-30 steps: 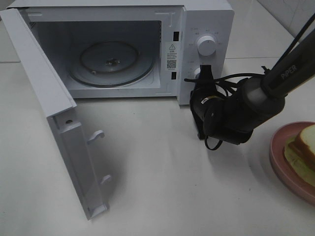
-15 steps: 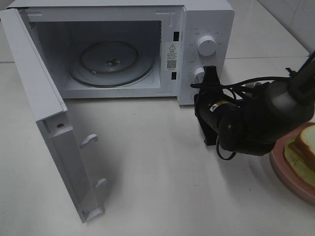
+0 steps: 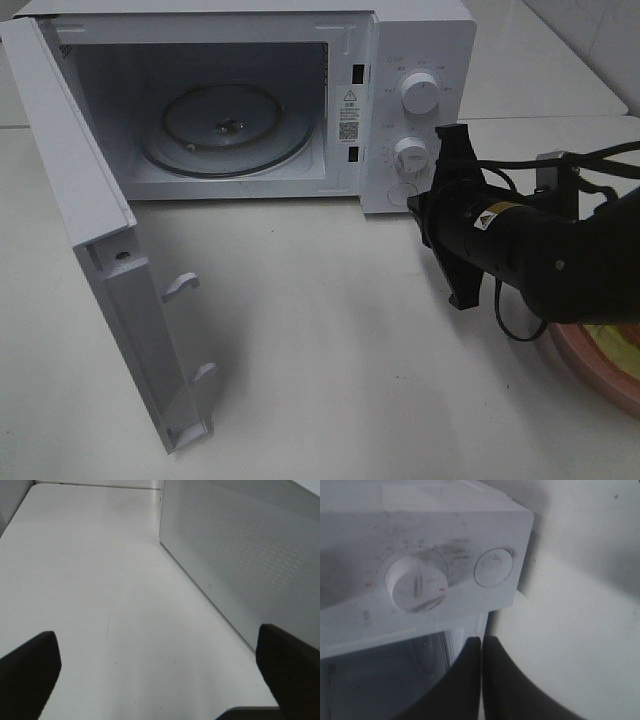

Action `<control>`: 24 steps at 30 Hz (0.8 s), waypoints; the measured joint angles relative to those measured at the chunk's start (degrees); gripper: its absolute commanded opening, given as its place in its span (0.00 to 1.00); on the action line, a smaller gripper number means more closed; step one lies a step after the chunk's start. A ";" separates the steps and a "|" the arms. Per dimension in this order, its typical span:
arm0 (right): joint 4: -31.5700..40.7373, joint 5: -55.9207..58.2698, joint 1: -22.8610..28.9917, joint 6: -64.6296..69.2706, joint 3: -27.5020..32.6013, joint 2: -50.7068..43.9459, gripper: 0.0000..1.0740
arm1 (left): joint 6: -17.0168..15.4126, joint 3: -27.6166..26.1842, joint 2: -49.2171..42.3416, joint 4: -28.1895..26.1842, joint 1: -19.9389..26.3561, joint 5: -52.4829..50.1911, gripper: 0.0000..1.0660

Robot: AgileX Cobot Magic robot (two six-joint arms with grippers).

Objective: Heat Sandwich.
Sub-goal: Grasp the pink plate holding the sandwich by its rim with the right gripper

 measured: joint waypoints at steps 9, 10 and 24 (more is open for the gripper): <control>-4.81 18.68 0.00 -17.88 0.46 -9.28 0.03 | 0.00 0.00 0.00 0.00 0.00 0.00 0.94; -4.81 22.75 0.00 -24.24 0.52 -11.17 0.03 | 0.00 0.00 0.00 0.00 0.00 0.00 0.94; -5.67 48.01 0.00 -68.87 0.52 -20.86 0.05 | 0.00 0.00 0.00 0.00 0.00 0.00 0.94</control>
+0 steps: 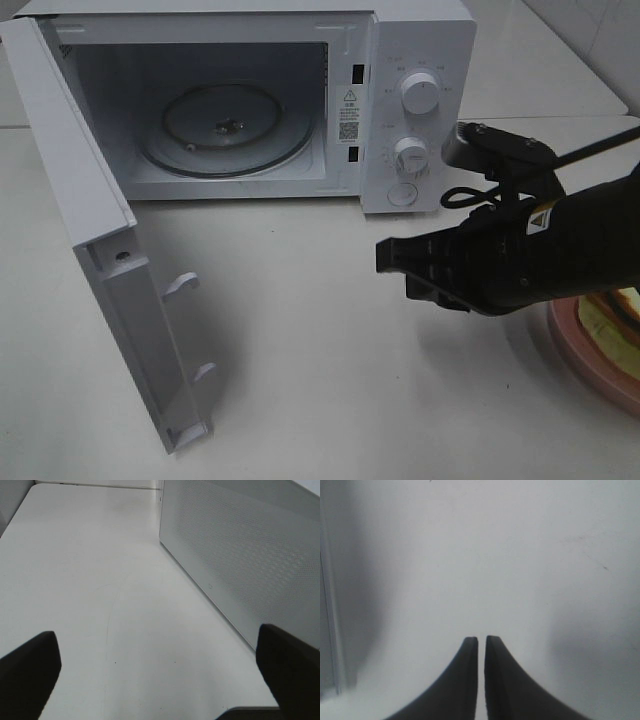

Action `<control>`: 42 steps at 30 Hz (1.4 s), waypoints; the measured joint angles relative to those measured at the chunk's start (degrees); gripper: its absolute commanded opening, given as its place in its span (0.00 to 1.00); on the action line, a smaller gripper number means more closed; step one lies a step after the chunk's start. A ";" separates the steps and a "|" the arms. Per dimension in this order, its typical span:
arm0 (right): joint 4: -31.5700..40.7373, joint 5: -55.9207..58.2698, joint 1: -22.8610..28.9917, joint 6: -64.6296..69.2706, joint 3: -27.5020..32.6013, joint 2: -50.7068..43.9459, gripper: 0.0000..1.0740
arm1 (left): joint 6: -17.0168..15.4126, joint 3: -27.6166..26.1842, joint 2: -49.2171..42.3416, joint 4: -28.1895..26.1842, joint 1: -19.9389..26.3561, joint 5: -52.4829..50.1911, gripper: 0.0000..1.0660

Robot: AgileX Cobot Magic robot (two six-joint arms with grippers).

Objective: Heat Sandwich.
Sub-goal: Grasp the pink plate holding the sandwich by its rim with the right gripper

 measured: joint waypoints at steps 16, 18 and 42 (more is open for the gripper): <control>-5.84 23.38 -5.61 -15.41 -1.32 -4.30 0.34 | 0.00 0.00 0.00 0.00 0.00 0.00 0.94; -7.39 25.73 -6.25 -15.36 -1.95 -4.30 0.38 | 0.00 0.00 0.00 0.00 0.00 0.00 0.94; -23.89 39.42 -19.08 -10.77 -9.51 -3.09 0.81 | 0.00 0.00 0.00 0.00 0.00 0.00 0.94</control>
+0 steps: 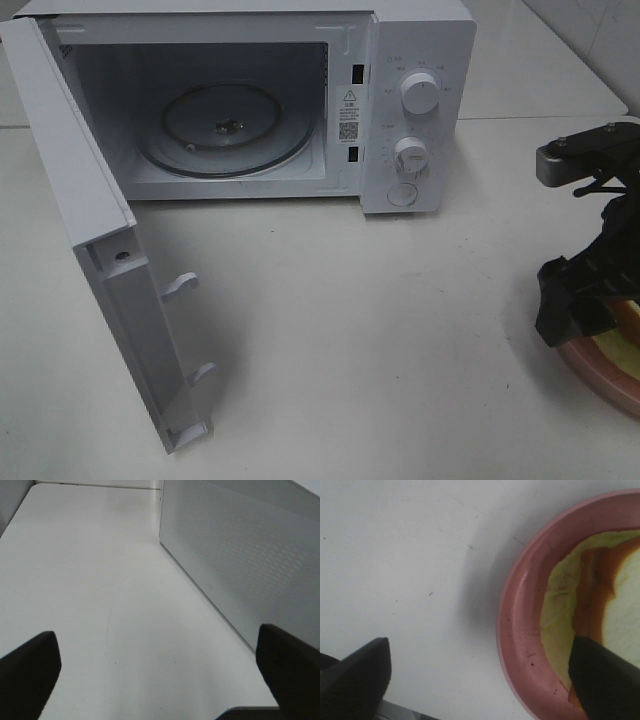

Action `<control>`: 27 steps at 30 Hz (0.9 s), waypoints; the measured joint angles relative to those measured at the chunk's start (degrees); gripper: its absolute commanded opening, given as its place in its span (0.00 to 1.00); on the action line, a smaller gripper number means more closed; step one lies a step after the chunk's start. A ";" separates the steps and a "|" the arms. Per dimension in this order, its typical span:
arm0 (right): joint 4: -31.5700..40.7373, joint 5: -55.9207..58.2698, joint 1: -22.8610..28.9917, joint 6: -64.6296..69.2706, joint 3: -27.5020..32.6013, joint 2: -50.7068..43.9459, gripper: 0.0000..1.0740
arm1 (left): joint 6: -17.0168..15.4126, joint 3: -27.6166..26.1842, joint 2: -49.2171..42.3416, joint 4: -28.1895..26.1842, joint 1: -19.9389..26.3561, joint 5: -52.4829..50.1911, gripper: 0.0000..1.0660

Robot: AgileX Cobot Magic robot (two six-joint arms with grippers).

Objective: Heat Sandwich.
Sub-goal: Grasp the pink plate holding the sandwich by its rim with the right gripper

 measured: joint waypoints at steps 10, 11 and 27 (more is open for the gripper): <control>-7.22 -3.50 0.00 8.08 0.00 8.65 0.79 | 0.00 0.00 0.00 0.00 0.00 0.00 0.94; -7.22 -3.50 0.00 8.08 0.00 8.65 0.79 | 0.00 0.00 0.00 0.00 0.00 0.00 0.94; -8.42 -7.22 0.00 10.43 0.00 18.56 0.75 | 0.00 0.00 0.00 0.00 0.00 0.00 0.94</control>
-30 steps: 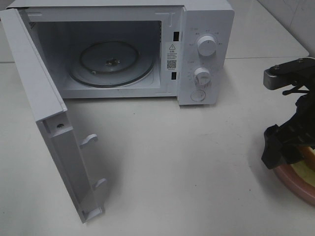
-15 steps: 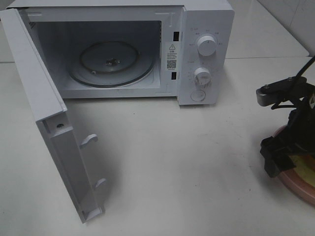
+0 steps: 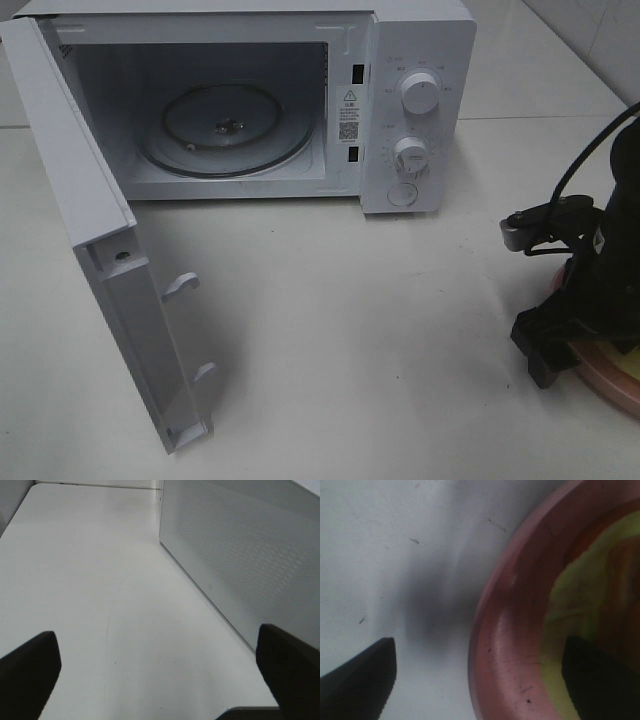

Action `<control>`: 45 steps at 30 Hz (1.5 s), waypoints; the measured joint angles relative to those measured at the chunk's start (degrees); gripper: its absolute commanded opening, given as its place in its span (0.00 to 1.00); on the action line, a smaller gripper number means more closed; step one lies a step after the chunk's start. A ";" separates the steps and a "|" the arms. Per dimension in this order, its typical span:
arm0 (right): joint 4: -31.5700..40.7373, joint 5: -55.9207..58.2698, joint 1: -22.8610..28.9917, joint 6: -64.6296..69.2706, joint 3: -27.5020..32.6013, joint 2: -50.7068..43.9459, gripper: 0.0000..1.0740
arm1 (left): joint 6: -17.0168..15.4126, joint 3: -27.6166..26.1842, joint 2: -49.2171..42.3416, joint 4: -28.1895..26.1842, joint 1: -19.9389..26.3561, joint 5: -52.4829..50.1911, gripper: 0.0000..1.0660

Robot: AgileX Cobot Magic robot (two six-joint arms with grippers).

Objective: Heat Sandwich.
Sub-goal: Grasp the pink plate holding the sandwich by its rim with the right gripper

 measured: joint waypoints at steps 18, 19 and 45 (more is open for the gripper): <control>-0.11 -2.06 0.00 1.66 -0.06 3.15 0.47 | 0.00 0.00 0.00 0.00 0.00 0.00 0.94; -0.46 -2.06 0.00 2.23 -0.06 3.15 0.41 | 0.00 0.00 0.00 0.00 0.00 0.00 0.94; -8.37 1.15 2.98 9.97 -1.20 3.15 0.00 | 0.00 0.00 0.00 0.06 0.00 0.00 0.94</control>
